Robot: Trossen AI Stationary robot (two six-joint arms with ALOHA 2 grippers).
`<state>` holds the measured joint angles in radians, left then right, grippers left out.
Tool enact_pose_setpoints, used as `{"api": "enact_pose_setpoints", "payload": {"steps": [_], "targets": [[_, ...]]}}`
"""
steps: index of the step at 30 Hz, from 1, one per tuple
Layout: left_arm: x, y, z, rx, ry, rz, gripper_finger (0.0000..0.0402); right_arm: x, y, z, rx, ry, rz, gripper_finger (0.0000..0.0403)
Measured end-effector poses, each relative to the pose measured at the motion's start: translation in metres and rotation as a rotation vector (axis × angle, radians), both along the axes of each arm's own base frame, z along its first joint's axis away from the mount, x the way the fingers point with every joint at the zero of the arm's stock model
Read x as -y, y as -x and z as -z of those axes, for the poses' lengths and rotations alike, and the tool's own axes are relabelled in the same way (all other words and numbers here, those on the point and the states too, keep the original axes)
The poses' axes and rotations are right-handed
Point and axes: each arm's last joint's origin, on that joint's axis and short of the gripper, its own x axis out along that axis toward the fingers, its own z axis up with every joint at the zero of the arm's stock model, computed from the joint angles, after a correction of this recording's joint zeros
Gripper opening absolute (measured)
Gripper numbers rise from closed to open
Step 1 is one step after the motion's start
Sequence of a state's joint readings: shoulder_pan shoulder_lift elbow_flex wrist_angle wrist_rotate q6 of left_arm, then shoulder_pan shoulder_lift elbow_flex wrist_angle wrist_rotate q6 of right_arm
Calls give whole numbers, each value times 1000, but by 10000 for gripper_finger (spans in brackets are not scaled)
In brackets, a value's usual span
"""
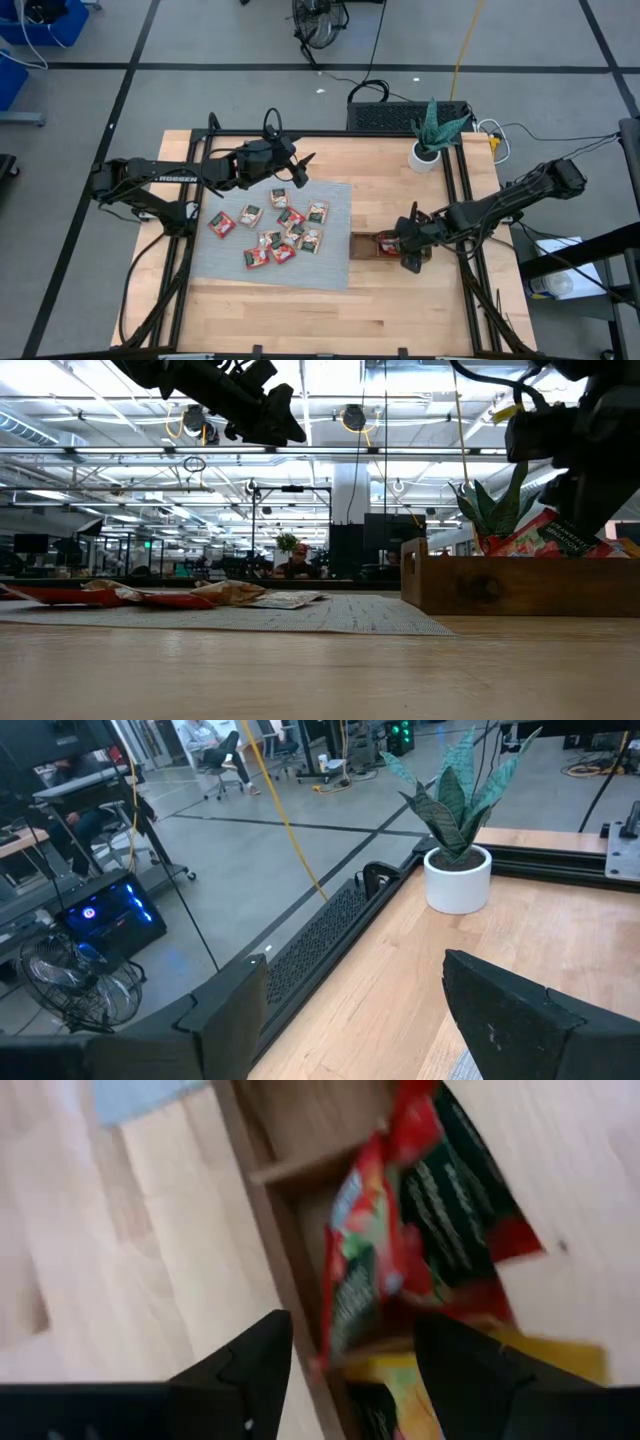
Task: Pick & Place Tea
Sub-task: Put the red tea bag into the middle section of the wooden organizer
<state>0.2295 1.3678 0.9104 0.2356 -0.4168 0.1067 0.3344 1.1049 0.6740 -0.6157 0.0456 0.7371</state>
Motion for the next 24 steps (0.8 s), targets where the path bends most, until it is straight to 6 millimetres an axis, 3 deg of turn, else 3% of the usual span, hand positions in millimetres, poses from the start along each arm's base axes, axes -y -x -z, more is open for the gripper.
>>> {"api": "enact_pose_setpoints", "payload": {"steps": [10,13,19,24], "targets": [[0,0,0,2,3,-1,296,1,-1,7,30,-6,-34,154],[0,0,0,2,3,-1,296,3,-2,7,33,0,-38,120],[0,0,0,2,3,-1,296,2,-3,6,64,41,-133,13],[0,0,0,2,3,-1,296,0,-9,0,142,74,-222,2]]}}
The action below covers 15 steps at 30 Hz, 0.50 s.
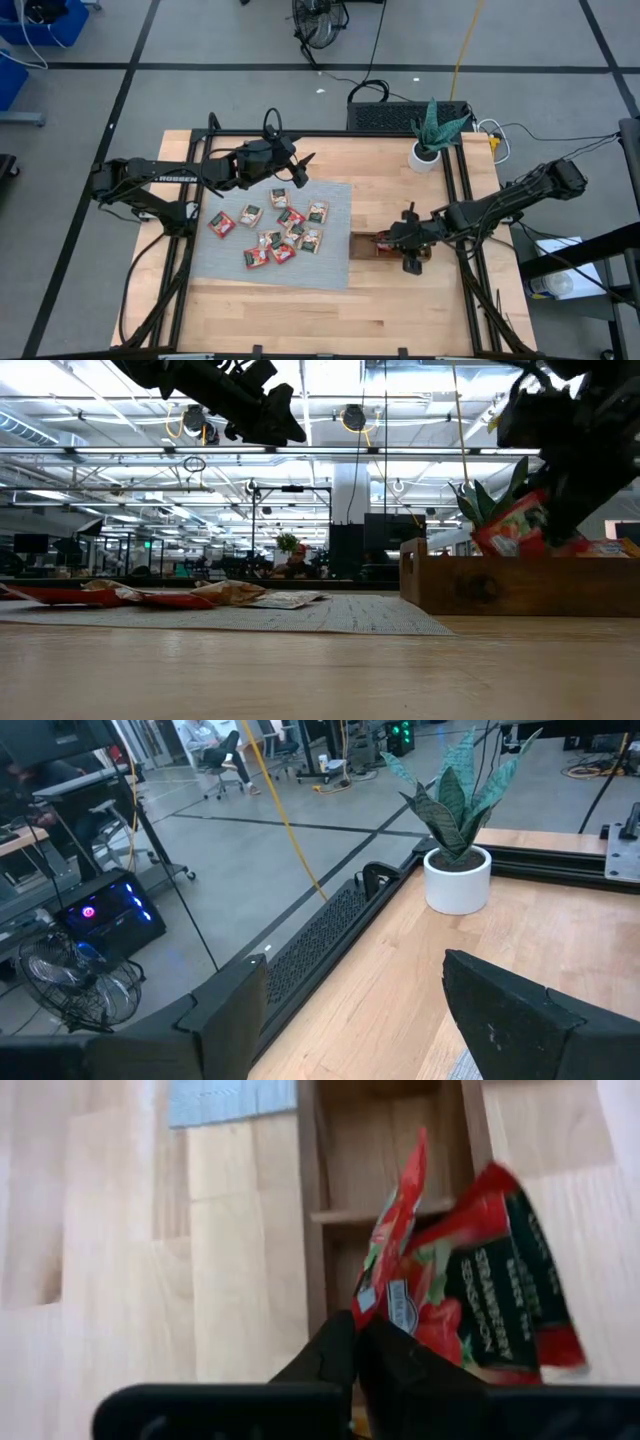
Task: Pick & Place Tea
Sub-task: Put the red tea bag into the middle section of the wooden organizer
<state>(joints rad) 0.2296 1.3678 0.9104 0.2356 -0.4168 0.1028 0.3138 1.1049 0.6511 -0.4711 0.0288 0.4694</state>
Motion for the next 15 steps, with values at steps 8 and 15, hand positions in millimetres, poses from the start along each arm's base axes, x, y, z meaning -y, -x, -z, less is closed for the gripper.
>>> {"api": "enact_pose_setpoints", "payload": {"steps": [8,15], "targets": [[0,0,0,0,0,0,296,0,-3,-48,-110,87,-9,1],[0,0,0,0,0,0,296,-6,-28,-77,-406,163,-81,1]]}}
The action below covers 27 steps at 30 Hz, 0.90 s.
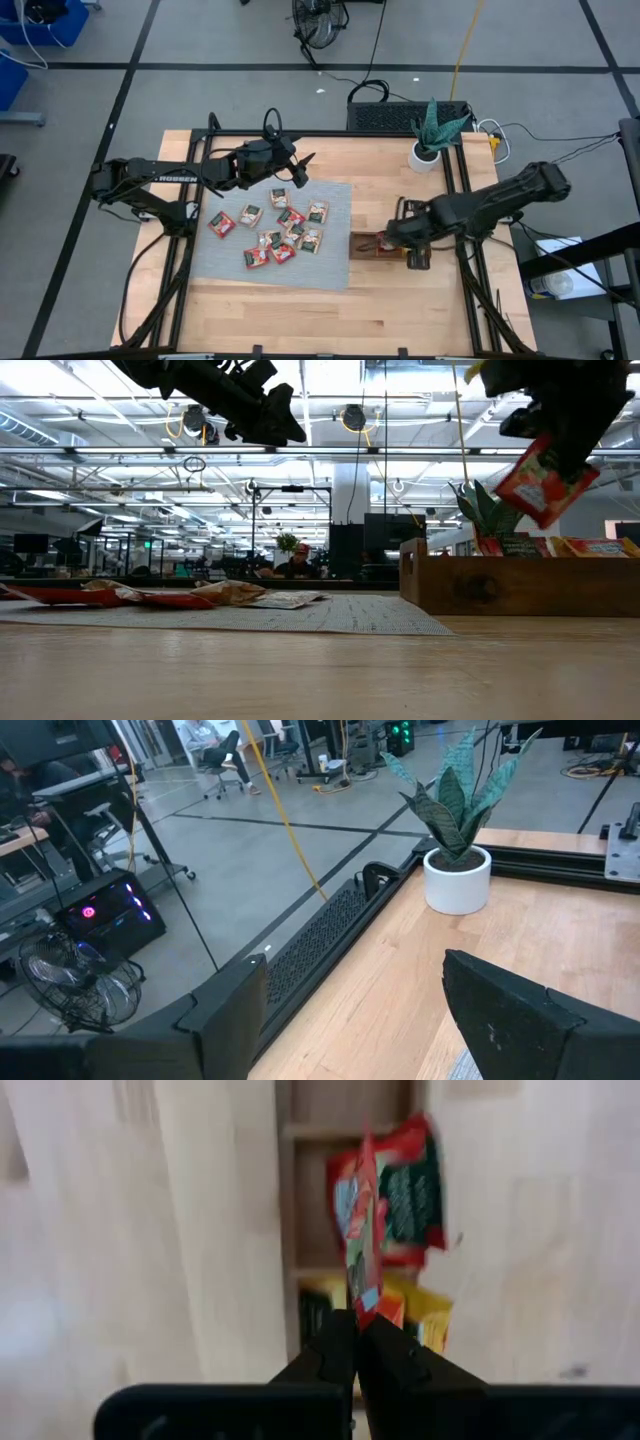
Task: Pick & Place Tea
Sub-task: Put the red tea bag into the middle section of the wooden organizer
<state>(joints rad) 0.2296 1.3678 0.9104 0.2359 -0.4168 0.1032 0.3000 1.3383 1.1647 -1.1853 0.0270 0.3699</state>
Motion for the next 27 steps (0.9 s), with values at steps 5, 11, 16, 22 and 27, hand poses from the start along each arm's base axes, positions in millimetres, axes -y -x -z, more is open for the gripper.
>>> {"api": "enact_pose_setpoints", "payload": {"steps": [5,11,16,22,27], "targets": [[0,0,0,4,6,-1,296,-1,-30,7,-218,-24,-73,0],[0,0,0,4,6,-2,296,2,-50,23,-317,-87,-136,0],[0,0,1,-5,8,-1,296,8,-57,33,-349,-85,-152,0],[0,0,2,-21,12,-1,296,10,-66,45,-341,-92,-188,0],[0,0,2,-21,12,-1,296,11,-68,53,-380,-89,-182,0]]}}
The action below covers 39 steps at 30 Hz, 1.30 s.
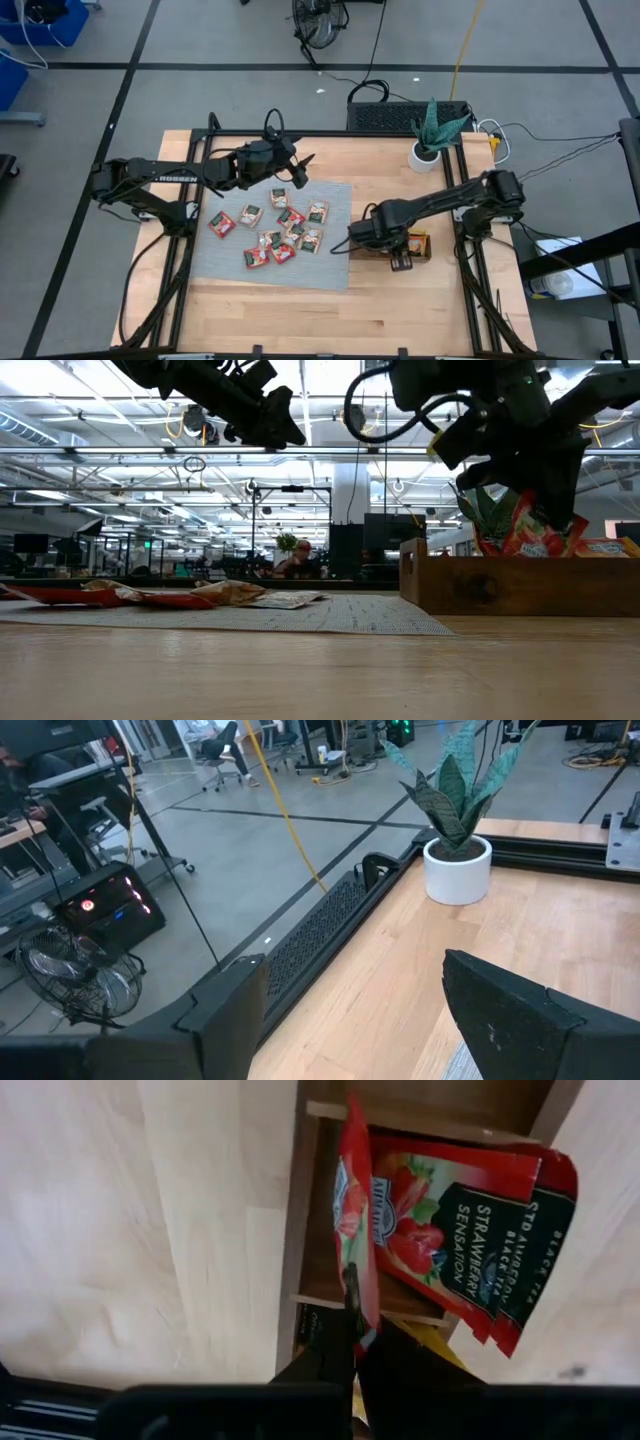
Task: Pick & Place Tea
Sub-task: Put the red tea bag into the middle section of the wooden organizer
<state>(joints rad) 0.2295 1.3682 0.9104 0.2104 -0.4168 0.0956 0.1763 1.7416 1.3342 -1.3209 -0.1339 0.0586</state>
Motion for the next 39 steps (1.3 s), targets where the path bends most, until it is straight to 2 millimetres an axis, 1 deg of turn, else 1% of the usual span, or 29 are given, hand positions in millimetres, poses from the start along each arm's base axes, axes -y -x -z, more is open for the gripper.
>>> {"api": "enact_pose_setpoints", "payload": {"steps": [6,13,19,32,39], "targets": [[0,0,0,0,0,0,296,1,4,0,-59,21,13,0],[0,0,0,1,-1,0,296,3,4,-1,-49,49,23,0],[0,0,0,2,-1,0,296,6,1,0,-21,34,16,0],[0,0,0,2,-1,0,296,9,5,-1,-71,39,29,0],[0,0,0,2,-1,0,296,9,2,0,-37,32,28,0]]}}
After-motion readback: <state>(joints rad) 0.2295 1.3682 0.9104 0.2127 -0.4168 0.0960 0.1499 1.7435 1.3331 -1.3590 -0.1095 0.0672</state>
